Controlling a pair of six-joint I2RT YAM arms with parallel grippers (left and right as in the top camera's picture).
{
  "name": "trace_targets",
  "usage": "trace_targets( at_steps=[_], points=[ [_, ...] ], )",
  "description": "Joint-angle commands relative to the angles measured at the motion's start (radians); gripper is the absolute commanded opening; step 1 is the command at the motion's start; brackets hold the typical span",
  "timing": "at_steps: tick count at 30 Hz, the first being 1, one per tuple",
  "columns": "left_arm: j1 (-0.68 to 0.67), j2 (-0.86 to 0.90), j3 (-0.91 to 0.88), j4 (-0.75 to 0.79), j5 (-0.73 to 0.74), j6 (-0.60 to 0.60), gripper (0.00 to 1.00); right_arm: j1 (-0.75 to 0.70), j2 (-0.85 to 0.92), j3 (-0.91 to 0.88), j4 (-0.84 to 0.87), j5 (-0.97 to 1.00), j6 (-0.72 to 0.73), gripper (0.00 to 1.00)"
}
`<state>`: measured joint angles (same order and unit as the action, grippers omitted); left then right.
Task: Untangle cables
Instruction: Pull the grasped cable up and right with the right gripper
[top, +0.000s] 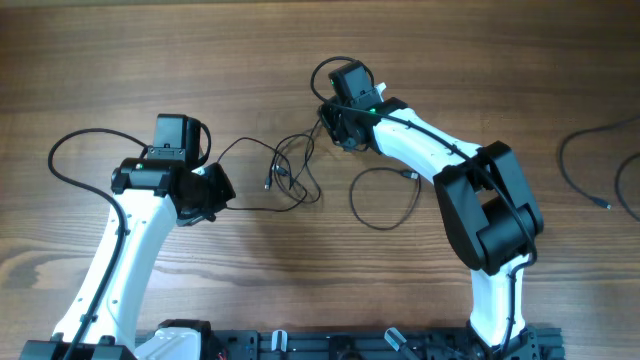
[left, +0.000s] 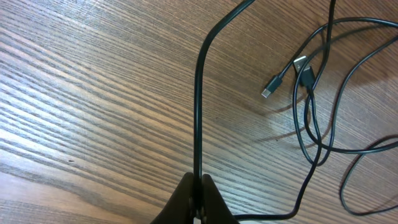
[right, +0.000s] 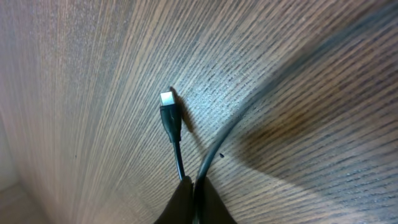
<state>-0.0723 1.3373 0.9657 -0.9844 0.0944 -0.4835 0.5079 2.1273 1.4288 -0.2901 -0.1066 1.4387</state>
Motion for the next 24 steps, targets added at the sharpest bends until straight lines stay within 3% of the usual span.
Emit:
trace_targets(
  at_steps=[1, 10, 24],
  points=[
    [-0.005, 0.004, -0.005, -0.003, -0.006, 0.005, 0.04, 0.003, 0.027, -0.004, 0.002, 0.008, -0.034, 0.04],
    [-0.005, 0.004, -0.005, -0.008, -0.006, 0.005, 0.04, -0.097, -0.058, -0.002, -0.065, -0.066, -0.389, 0.04],
    [-0.004, 0.004, -0.005, -0.007, -0.019, 0.005, 0.04, -0.536, -0.513, -0.002, -0.282, -0.199, -0.673, 0.04]
  ],
)
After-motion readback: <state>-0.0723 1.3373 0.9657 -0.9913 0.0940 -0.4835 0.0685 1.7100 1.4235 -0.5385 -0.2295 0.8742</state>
